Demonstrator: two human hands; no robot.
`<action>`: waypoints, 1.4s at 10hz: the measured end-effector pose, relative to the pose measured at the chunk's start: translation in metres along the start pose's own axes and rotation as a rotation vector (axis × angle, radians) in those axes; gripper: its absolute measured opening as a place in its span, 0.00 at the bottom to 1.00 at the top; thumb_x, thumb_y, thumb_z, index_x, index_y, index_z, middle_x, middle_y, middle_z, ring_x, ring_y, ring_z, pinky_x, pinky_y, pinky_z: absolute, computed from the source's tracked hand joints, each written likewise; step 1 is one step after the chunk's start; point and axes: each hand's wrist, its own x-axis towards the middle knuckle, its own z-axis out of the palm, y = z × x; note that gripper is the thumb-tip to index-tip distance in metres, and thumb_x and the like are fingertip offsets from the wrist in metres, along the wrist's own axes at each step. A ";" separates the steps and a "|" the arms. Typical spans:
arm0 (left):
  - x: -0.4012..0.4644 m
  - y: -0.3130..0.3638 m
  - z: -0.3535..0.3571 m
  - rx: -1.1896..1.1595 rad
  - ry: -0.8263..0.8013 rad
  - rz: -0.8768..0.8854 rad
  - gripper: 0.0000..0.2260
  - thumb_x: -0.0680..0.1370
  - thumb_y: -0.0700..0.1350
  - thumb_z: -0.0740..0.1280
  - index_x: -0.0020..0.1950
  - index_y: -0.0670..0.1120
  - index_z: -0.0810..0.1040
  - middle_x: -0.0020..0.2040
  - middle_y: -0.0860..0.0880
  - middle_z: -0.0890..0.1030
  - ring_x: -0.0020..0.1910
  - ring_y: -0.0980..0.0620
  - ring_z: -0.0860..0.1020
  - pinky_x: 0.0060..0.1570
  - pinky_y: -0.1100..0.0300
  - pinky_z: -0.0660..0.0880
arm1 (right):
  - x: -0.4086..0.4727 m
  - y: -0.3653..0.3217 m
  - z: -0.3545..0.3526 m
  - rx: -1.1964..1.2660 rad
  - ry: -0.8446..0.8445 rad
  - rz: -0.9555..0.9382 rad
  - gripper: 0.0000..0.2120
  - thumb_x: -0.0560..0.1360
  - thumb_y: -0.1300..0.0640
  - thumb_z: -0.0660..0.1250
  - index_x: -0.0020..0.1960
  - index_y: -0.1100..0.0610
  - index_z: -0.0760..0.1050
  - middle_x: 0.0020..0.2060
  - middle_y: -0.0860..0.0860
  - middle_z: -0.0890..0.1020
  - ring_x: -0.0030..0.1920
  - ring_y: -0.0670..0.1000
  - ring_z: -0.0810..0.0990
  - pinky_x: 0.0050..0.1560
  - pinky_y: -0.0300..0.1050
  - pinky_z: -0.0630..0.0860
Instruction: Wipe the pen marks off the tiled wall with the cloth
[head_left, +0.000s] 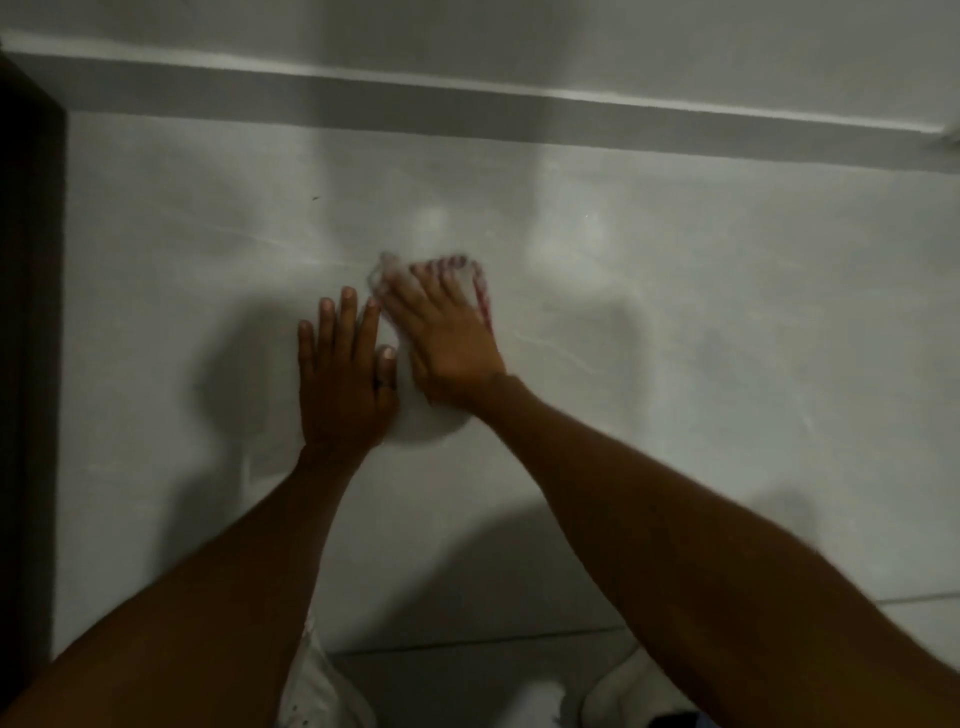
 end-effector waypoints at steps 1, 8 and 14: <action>-0.008 0.005 -0.024 -0.182 -0.225 -0.094 0.27 0.85 0.45 0.56 0.85 0.38 0.66 0.86 0.36 0.61 0.87 0.34 0.57 0.86 0.38 0.51 | -0.056 -0.028 0.003 0.247 -0.120 0.069 0.33 0.81 0.63 0.63 0.85 0.55 0.61 0.87 0.56 0.58 0.88 0.61 0.51 0.88 0.60 0.45; 0.050 -0.033 -0.552 -1.218 -0.243 -0.801 0.33 0.68 0.36 0.83 0.71 0.47 0.79 0.58 0.46 0.89 0.57 0.42 0.89 0.45 0.49 0.88 | 0.087 -0.334 -0.402 0.972 -0.143 0.450 0.16 0.78 0.47 0.77 0.62 0.53 0.84 0.55 0.49 0.89 0.54 0.47 0.88 0.56 0.43 0.83; 0.077 -0.089 -0.655 -0.046 0.182 -0.285 0.45 0.78 0.58 0.77 0.86 0.41 0.61 0.85 0.33 0.63 0.84 0.28 0.62 0.77 0.29 0.64 | 0.114 -0.439 -0.506 0.010 0.227 0.194 0.26 0.87 0.46 0.56 0.80 0.59 0.68 0.77 0.60 0.76 0.81 0.63 0.68 0.81 0.59 0.63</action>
